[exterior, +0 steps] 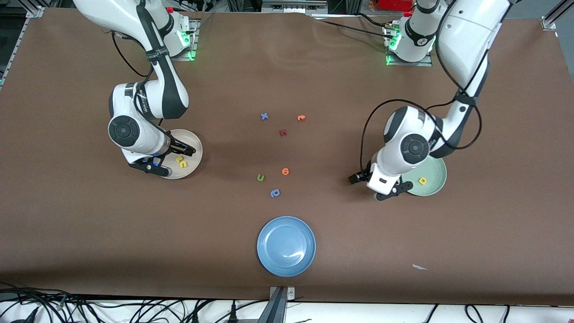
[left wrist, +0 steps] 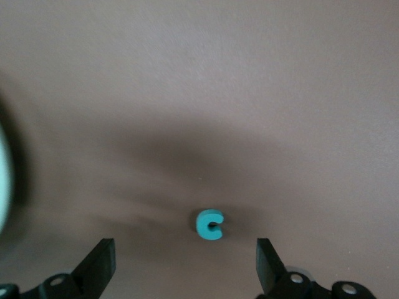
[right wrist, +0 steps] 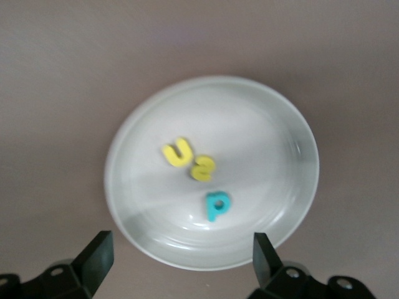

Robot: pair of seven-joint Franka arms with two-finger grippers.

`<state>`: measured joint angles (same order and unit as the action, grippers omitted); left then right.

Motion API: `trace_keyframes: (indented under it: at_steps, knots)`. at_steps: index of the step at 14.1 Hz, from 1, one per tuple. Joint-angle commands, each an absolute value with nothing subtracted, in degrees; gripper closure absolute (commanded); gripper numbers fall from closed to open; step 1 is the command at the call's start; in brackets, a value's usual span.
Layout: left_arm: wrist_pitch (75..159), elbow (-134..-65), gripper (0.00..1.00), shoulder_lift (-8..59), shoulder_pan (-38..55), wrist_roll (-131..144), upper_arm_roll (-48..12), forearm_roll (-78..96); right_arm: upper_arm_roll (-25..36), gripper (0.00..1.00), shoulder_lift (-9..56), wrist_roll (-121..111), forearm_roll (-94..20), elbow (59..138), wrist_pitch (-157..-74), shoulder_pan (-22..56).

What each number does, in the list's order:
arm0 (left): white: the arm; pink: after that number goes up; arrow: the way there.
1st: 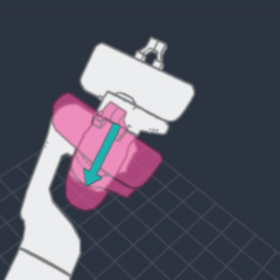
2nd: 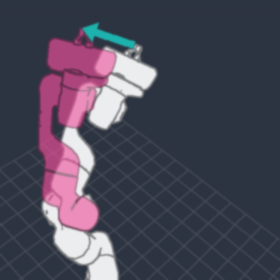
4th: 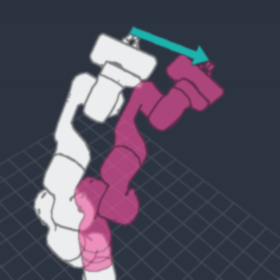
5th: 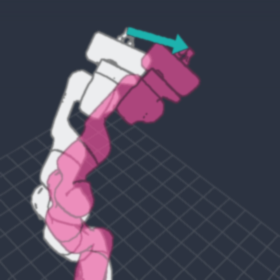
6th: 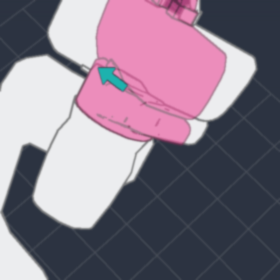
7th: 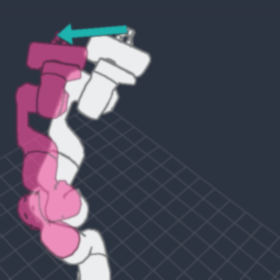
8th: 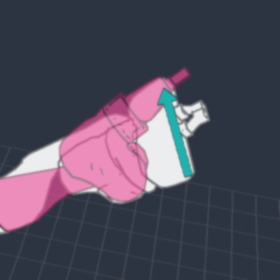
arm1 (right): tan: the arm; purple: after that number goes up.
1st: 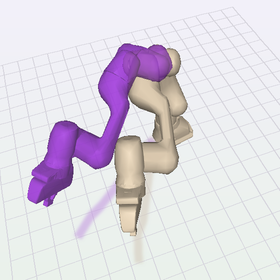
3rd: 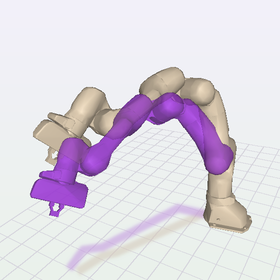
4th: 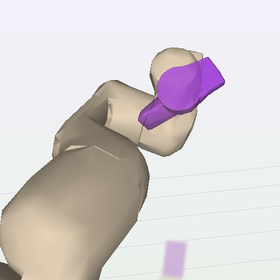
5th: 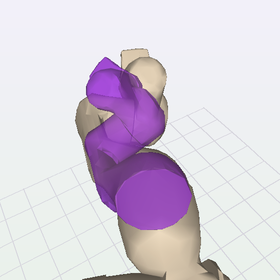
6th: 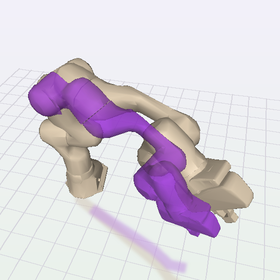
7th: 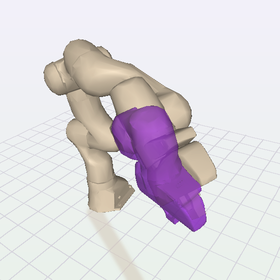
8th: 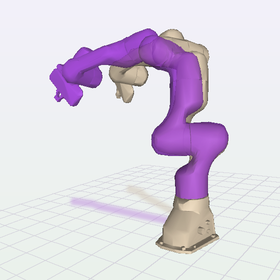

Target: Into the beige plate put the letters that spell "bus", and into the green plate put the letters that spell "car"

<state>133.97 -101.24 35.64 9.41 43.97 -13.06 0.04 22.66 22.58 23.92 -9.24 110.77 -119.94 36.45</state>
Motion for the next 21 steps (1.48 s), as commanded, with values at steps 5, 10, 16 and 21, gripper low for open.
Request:
trace_keyframes:
  at_steps: [5, 10, 16, 21]
  knots:
    - [133.95, -94.83, 0.22, 41.48, 11.95, 49.4, -12.22, 0.09, 21.27, 0.0, 17.67, 20.75, -9.41, 94.86, -101.89, 36.65]
    - [133.95, -94.92, 0.34, 42.62, 11.87, 49.83, -12.13, 0.0, 20.13, 0.0, 11.43, 15.24, -8.88, 90.1, -95.11, 29.91]
    - [133.95, -94.92, 0.41, 43.42, 12.04, 52.11, -12.04, 0.0, 0.4, 0.0, 5.9, 5.28, -0.4, 85.95, -92.92, 6.27]
    - [133.95, -94.92, 0.61, 43.42, 12.04, 52.47, -12.04, -0.09, -9.23, 0.0, 4.05, 5.45, 1.05, 87.01, -91.06, -1.32]
